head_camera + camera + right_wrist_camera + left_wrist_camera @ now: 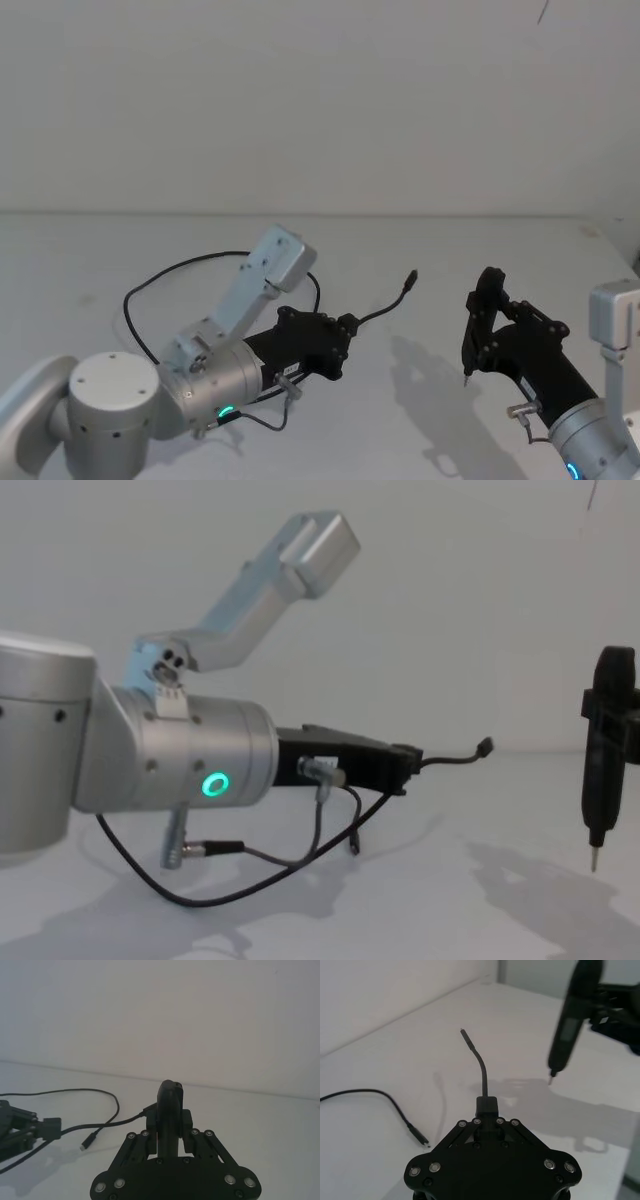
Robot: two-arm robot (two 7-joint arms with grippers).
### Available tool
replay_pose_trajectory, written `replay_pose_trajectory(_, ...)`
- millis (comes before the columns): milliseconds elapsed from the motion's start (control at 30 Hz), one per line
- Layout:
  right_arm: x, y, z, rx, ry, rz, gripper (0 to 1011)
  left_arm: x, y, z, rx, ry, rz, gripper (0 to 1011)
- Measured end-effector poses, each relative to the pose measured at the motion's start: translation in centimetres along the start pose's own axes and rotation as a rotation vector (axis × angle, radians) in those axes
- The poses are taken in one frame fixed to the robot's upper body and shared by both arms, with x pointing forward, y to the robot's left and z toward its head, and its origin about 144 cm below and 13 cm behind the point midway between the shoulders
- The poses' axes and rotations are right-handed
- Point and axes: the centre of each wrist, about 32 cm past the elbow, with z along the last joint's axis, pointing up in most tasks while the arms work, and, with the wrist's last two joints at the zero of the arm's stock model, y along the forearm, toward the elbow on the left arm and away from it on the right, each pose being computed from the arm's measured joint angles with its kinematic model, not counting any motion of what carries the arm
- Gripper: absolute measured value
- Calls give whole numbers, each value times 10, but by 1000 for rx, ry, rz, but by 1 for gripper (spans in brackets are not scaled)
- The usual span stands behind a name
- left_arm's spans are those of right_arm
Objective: Pick up the data cable with the one hand.
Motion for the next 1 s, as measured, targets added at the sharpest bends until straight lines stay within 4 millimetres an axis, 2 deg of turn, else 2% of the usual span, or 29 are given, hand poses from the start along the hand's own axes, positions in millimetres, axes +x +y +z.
replay_pose_trajectory(667,0,1,1,5,1,-1,279,36,43,3,-34,3,-277,0)
replay_pose_trajectory(1000,-4,7,17,83,3,-4,279,43,62,-4,-24,4,-311,0)
